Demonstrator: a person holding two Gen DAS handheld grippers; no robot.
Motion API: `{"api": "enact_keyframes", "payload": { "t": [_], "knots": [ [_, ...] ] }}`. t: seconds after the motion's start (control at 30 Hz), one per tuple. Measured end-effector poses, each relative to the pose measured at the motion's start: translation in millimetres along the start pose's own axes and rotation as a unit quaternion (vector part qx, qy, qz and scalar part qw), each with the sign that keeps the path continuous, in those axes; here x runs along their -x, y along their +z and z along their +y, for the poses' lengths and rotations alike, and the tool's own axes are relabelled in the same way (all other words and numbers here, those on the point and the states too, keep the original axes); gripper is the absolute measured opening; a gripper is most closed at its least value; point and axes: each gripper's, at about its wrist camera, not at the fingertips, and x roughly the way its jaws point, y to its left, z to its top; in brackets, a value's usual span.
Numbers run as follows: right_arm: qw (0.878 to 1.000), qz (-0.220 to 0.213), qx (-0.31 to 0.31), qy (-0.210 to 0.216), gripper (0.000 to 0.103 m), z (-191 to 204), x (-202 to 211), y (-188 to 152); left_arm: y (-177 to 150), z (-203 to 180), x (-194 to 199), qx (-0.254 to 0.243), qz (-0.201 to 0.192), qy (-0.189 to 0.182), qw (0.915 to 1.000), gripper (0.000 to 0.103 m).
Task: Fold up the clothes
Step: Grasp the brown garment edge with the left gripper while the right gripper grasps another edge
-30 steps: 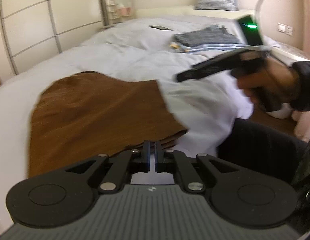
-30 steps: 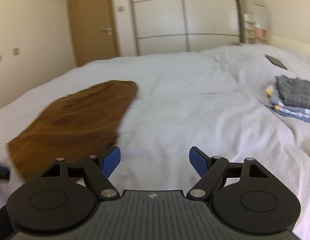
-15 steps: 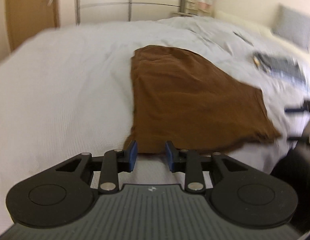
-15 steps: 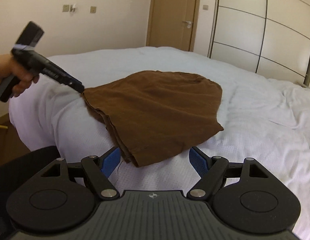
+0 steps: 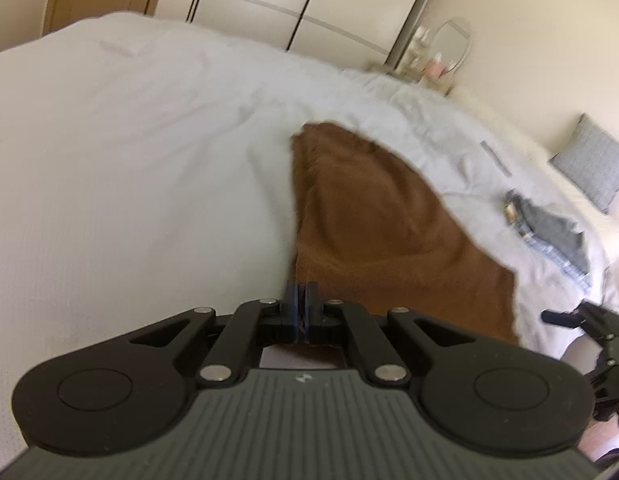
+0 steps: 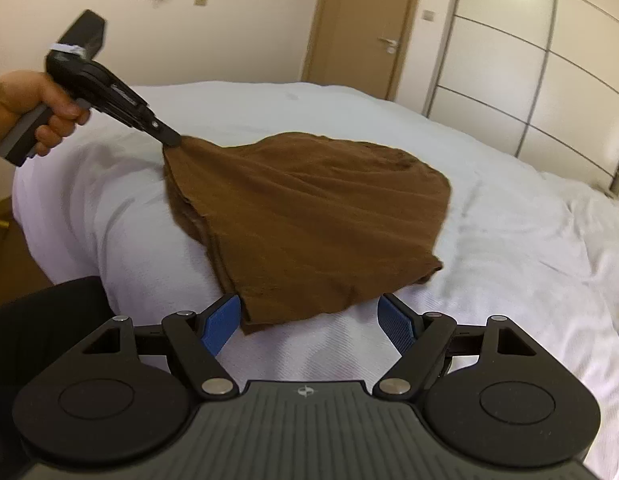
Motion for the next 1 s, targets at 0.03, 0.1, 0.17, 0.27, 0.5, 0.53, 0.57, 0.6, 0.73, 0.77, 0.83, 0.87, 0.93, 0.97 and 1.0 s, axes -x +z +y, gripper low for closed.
{"api": "enact_keyframes", "payload": {
  "t": [0.03,0.1,0.17,0.27,0.5,0.53,0.57,0.6,0.73,0.77,0.83,0.87,0.93,0.97,1.0],
  "knots": [
    [1.000,0.000,0.009,0.001,0.078,3.5,-1.5,0.3,-2.9,2.0,-3.4,0.000,0.009,0.001,1.0000,0.000],
    [0.999,-0.002,0.032,0.003,0.078,10.8,-2.3,1.1,-8.5,4.4,-9.2,-0.004,0.025,0.004,0.9997,0.001],
    [0.998,-0.004,0.066,0.001,0.078,19.3,-1.6,2.4,-11.3,-2.9,-7.4,-0.036,0.026,0.020,0.9988,0.005],
    [0.993,-0.001,0.122,-0.007,0.065,30.3,-4.5,3.5,-24.5,-24.3,1.6,-0.140,0.019,0.044,0.9890,0.014],
    [0.972,0.026,0.235,-0.013,0.057,59.0,-26.8,-0.4,-66.3,-81.9,21.6,-0.404,-0.001,0.079,0.9113,0.036],
    [0.968,0.031,0.248,-0.016,0.054,62.7,-31.2,-1.4,-75.0,-89.8,20.7,-0.432,-0.002,0.074,0.8988,0.038],
    [0.965,0.038,0.258,-0.020,0.051,64.9,-35.9,-2.0,-83.4,-97.0,18.7,-0.459,-0.003,0.071,0.8858,0.039],
    [0.963,0.043,0.263,-0.024,0.049,65.1,-39.7,-2.4,-90.7,-102.5,14.0,-0.481,-0.005,0.073,0.8735,0.040],
    [0.961,0.043,0.272,-0.033,0.033,60.1,-44.2,-1.1,-112.4,-118.2,-6.2,-0.559,-0.021,0.106,0.8222,0.050],
    [0.962,0.043,0.268,-0.034,0.029,58.0,-43.3,-0.3,-116.2,-120.3,-10.4,-0.579,-0.027,0.115,0.8066,0.050],
    [0.964,0.042,0.258,-0.036,0.014,52.9,-40.7,1.4,-120.1,-120.3,-17.9,-0.613,-0.032,0.129,0.7790,0.052],
    [0.966,0.040,0.251,-0.038,0.013,49.8,-39.0,2.8,-121.1,-119.2,-21.2,-0.627,-0.034,0.135,0.7666,0.052],
    [0.970,0.035,0.236,-0.041,0.010,43.0,-35.4,6.5,-122.8,-116.9,-27.6,-0.653,-0.035,0.146,0.7422,0.052],
    [0.971,0.032,0.232,-0.043,0.010,40.9,-33.2,8.8,-123.3,-115.1,-30.0,-0.661,-0.033,0.149,0.7346,0.052],
    [0.972,0.028,0.229,-0.045,0.010,39.5,-30.7,11.4,-123.8,-113.2,-32.4,-0.669,-0.031,0.152,0.7268,0.052]
  ]
}}
